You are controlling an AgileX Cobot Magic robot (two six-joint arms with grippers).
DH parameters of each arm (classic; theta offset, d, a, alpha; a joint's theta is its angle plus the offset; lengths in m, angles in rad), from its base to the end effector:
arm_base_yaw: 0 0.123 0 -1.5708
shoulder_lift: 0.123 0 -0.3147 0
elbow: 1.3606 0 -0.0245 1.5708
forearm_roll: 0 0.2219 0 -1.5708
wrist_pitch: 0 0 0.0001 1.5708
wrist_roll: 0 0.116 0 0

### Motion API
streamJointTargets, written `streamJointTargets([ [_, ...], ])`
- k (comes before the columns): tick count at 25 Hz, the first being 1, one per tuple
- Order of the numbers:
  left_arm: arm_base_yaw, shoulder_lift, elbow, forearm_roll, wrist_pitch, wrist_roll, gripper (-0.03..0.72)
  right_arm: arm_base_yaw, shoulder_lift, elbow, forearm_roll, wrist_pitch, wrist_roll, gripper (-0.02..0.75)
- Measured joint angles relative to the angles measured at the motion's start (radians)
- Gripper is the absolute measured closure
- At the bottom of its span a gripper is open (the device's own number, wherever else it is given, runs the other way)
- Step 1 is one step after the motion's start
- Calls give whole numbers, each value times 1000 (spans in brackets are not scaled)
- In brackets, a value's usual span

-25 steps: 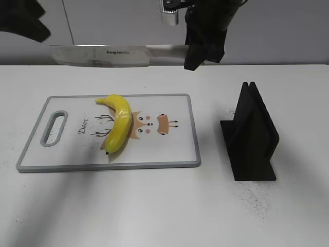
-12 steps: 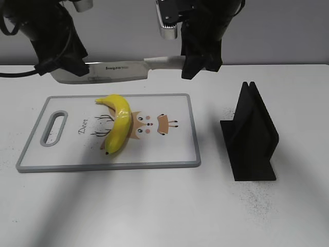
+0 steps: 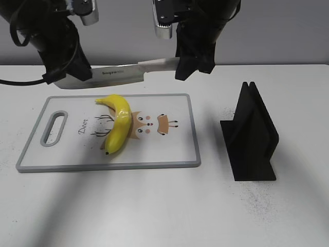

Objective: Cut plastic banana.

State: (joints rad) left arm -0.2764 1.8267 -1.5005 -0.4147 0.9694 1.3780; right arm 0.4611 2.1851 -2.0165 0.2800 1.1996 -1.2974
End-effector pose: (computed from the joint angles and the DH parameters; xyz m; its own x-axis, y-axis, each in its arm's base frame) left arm 0.3558 -0.1410 0.2860 -0.0271 0.8960 -0.4432 0.9635 0.1415 0.2272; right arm 0.4059 0.2350 0.2553 0.1489 -0.9291 -0.3386 -0.9783 -0.0885 -0.1872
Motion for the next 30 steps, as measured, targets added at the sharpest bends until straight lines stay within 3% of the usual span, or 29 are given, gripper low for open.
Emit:
streamJointTargets([
  [6,0,13,0,11,-47,7,694,-2,19,-3,0,-31,11,577],
  [20,0,257,-6,-19,-116,23,704,-10,217,-9,-20,-59,13,577],
  [30,-2,257,-20,-45,-105,32,704,-15,248,-24,-34,-44,23,577],
])
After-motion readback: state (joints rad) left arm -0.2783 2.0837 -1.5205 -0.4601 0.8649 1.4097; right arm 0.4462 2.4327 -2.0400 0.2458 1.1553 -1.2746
